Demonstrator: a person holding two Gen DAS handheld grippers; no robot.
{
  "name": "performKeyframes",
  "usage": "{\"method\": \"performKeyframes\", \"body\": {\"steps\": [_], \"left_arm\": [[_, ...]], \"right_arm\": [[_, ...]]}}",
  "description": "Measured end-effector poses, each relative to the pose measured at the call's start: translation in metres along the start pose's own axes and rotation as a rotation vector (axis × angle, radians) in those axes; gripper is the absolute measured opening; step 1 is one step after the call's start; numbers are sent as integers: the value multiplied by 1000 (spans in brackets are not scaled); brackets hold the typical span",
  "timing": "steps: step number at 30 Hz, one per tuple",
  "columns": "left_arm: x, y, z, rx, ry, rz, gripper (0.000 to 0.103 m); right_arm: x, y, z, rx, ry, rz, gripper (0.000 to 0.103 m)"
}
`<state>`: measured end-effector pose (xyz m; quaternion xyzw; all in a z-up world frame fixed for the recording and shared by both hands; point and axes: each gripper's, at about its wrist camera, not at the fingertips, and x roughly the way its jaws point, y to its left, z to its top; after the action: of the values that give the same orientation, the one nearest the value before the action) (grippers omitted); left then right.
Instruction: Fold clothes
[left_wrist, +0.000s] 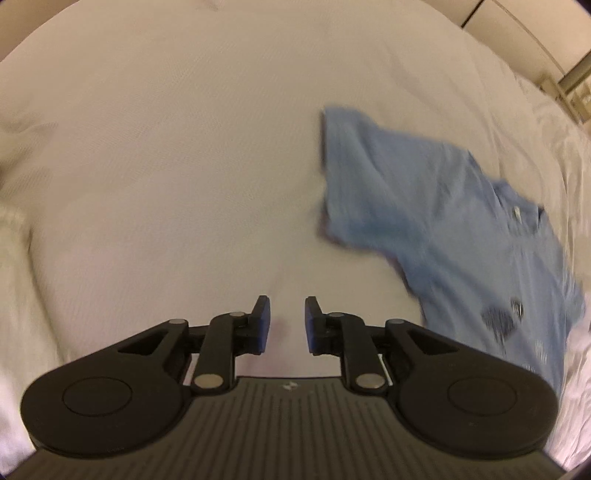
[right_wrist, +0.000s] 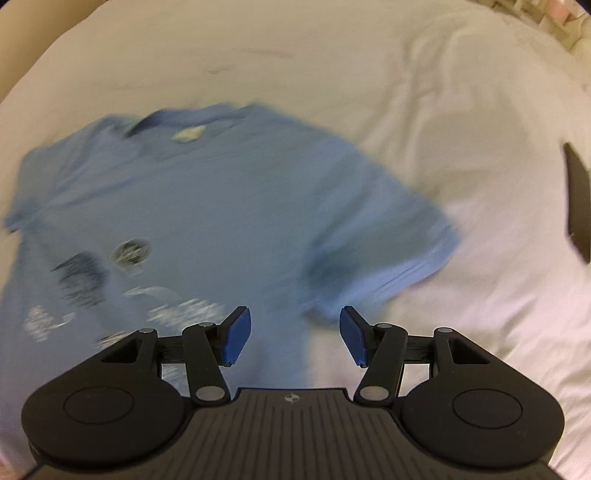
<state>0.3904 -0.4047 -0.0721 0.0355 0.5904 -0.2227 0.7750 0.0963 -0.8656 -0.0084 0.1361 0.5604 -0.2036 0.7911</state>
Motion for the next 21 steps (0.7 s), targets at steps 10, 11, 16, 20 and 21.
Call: {"method": "performKeyframes", "body": {"steps": [10, 11, 16, 20, 21], "left_arm": [[-21, -63, -75, 36, 133, 36, 19], [-18, -69, -78, 47, 140, 41, 19], [-15, -98, -80, 100, 159, 37, 19], [-13, -124, -71, 164, 149, 8, 19], [-16, -128, -68, 178, 144, 2, 20]], "right_arm": [[63, -118, 27, 55, -101, 30, 66], [72, -123, 26, 66, -99, 59, 66], [86, -137, 22, 147, -88, 169, 1], [56, -133, 36, 9, -225, 26, 0], [50, -134, 41, -11, -259, 6, 1]]}}
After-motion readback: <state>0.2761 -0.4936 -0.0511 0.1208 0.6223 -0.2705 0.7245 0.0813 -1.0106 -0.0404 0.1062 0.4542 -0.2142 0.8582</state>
